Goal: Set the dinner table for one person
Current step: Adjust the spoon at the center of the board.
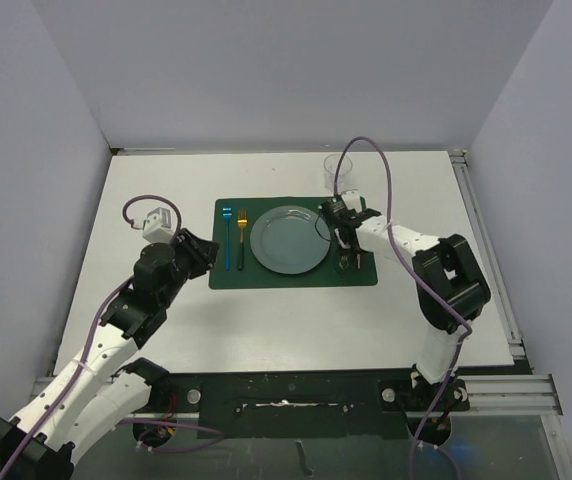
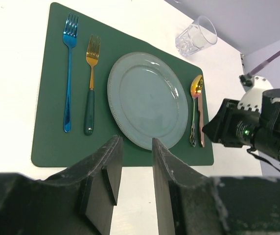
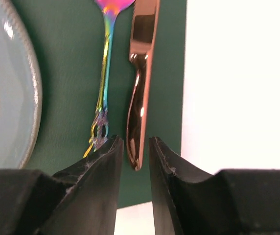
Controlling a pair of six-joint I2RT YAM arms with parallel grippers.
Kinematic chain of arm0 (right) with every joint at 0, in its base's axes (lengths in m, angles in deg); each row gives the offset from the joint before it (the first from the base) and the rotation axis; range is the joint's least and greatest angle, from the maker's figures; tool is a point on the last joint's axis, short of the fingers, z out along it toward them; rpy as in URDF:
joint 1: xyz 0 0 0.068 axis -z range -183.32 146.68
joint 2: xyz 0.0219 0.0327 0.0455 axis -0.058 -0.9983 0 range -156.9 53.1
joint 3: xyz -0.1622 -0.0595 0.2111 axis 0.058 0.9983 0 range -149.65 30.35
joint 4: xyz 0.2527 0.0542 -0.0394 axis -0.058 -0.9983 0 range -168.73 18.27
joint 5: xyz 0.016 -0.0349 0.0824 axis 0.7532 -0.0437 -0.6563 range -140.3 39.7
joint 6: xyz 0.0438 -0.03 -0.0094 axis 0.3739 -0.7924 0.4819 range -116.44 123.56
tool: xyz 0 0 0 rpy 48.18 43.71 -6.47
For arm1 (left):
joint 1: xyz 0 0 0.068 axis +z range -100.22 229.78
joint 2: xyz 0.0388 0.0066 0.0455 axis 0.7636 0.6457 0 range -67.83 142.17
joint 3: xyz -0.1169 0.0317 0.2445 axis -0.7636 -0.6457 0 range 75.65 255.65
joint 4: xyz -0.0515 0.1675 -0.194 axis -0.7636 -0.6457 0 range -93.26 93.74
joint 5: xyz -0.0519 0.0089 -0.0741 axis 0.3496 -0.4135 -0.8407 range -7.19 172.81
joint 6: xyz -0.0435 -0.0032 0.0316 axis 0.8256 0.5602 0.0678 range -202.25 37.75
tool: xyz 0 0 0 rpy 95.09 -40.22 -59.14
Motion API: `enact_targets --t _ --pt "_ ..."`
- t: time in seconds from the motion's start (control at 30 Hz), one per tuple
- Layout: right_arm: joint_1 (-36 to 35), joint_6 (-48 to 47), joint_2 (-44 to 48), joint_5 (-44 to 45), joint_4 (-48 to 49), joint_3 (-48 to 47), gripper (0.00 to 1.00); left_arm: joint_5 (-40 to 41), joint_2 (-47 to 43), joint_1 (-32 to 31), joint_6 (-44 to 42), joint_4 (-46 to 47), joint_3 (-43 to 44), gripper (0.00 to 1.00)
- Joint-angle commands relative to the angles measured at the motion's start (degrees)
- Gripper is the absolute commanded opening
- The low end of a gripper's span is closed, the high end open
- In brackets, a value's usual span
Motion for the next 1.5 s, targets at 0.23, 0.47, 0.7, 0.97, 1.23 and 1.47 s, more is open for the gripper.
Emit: enact_targets --t 0.23,0.47,0.7,0.97,1.23,1.47 --pt "6.8 -1.7 -1.7 -5.0 7.8 -7.0 0.28 0.2 -0.8 0.0 0.5 3.5 0.0 0.30" --pt "6.8 -0.8 -2.2 -11.2 8.6 -9.0 0.27 0.3 0.0 0.0 0.8 3.9 -0.4 0.30" --pt "6.6 -0.1 -3.7 -11.8 9.0 -6.8 0.27 0.7 -0.5 0.1 0.5 3.6 -0.4 0.30" --pt "6.6 0.5 -5.5 -12.9 10.4 -5.0 0.25 1.3 -1.0 0.1 0.4 2.9 -0.5 0.30" --pt "6.5 0.5 -6.9 -12.8 10.8 -4.8 0.24 1.5 -1.2 0.1 0.2 2.7 -0.2 0.30" --pt "6.6 0.3 -8.2 -12.6 11.1 -5.7 0.24 1.4 -1.1 0.1 0.2 2.7 -0.1 0.30"
